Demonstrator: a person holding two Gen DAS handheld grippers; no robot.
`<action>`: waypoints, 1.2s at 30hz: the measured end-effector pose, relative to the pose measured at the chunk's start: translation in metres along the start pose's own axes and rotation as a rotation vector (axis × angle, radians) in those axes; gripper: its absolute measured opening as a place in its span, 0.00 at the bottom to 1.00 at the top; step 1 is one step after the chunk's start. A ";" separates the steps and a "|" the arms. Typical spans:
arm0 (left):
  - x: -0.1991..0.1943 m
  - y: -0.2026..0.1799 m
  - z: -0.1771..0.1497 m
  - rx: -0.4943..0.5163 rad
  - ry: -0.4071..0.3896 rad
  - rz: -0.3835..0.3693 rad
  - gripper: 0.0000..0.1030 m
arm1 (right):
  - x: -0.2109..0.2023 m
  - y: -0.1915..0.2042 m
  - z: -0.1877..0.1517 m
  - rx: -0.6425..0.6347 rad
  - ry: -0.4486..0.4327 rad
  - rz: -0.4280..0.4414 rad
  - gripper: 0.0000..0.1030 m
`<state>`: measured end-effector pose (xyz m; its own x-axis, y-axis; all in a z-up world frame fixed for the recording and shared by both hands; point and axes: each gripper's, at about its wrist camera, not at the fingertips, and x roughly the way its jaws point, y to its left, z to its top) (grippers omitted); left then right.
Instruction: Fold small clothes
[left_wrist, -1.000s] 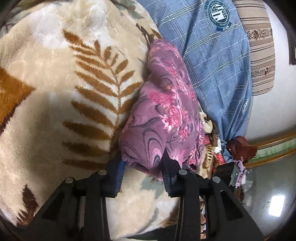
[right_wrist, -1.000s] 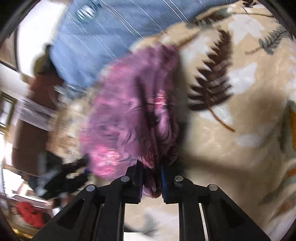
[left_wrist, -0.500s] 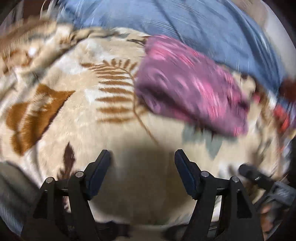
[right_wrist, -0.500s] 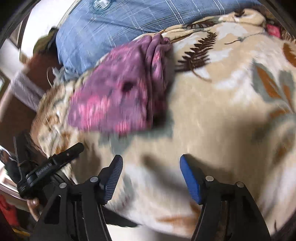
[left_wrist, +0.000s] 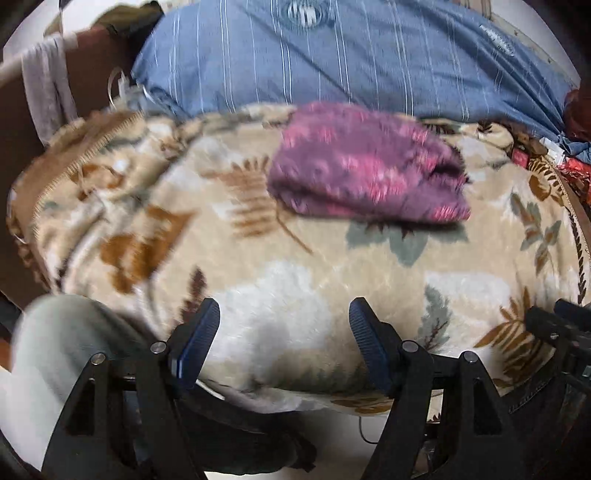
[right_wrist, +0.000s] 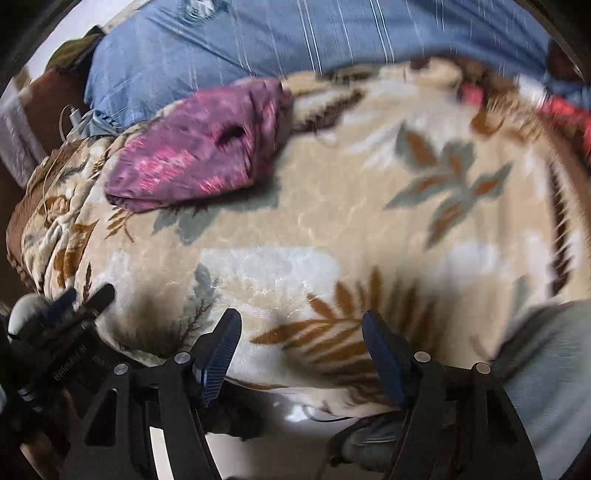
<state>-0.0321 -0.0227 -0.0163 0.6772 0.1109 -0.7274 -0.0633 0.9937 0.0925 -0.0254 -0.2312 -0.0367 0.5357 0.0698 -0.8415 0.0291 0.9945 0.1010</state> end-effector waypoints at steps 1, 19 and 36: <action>-0.006 0.002 0.004 0.003 -0.010 0.006 0.70 | -0.012 0.001 0.000 -0.013 -0.015 -0.004 0.68; -0.123 0.044 0.048 -0.100 -0.122 -0.050 0.75 | -0.140 0.040 0.038 -0.007 -0.198 0.112 0.76; -0.128 0.036 0.039 -0.077 -0.116 -0.036 0.75 | -0.143 0.049 0.030 -0.006 -0.207 0.091 0.76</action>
<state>-0.0922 -0.0021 0.1068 0.7598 0.0769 -0.6456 -0.0907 0.9958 0.0118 -0.0756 -0.1953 0.1048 0.6976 0.1418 -0.7023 -0.0320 0.9854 0.1671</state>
